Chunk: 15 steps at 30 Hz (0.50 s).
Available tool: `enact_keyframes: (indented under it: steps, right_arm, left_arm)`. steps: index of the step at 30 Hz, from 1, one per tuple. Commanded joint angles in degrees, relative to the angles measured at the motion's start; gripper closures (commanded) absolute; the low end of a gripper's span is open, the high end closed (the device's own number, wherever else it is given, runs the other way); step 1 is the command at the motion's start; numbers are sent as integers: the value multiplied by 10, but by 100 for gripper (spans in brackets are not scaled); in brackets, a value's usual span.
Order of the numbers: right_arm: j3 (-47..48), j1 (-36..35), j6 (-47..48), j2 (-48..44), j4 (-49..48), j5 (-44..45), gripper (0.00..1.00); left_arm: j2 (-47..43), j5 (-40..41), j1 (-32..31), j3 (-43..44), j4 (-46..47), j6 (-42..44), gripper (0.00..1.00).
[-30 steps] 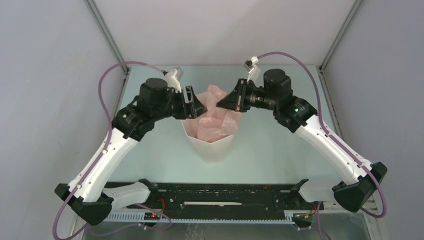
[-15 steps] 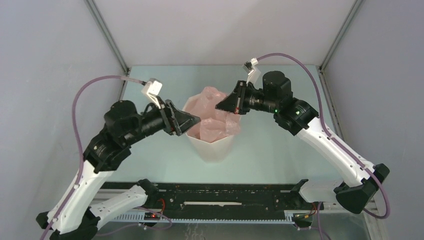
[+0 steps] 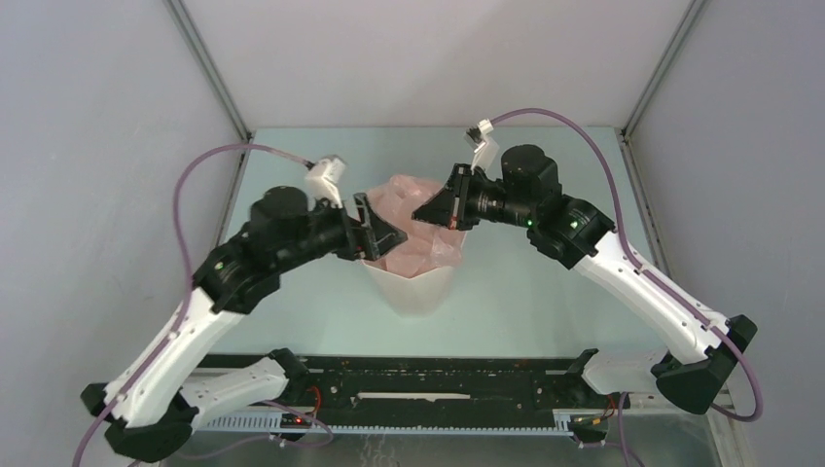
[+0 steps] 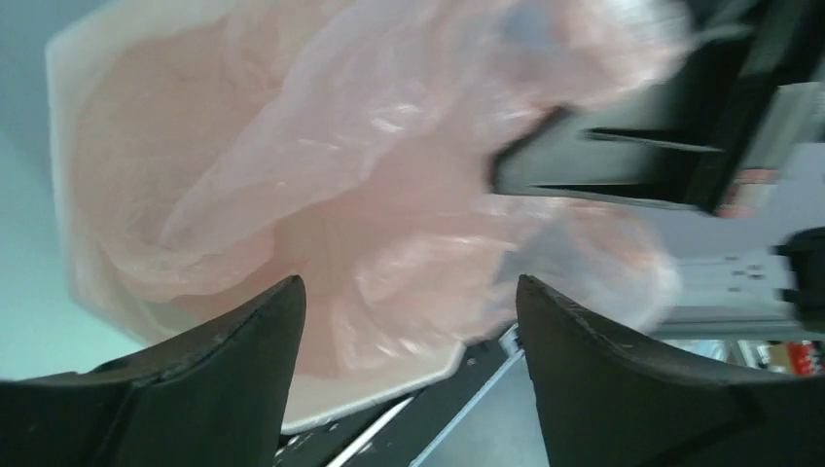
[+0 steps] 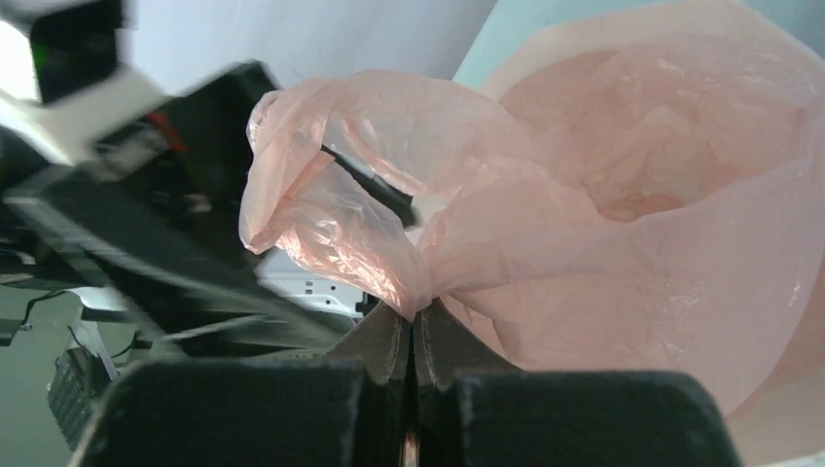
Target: Put the trash bags into the trash bin
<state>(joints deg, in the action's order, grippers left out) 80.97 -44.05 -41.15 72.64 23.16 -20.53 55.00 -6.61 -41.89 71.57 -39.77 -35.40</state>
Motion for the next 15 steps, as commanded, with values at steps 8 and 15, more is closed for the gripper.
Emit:
enact_keyframes:
  steps: [8,15]
  right_arm:
    - [62,-51,50,13,43,80,98]
    - [69,-64,54,12,55,95,98]
  left_arm:
    - [1,-9,-4,140,47,-140,4]
    - [48,6,-4,149,95,-213,15]
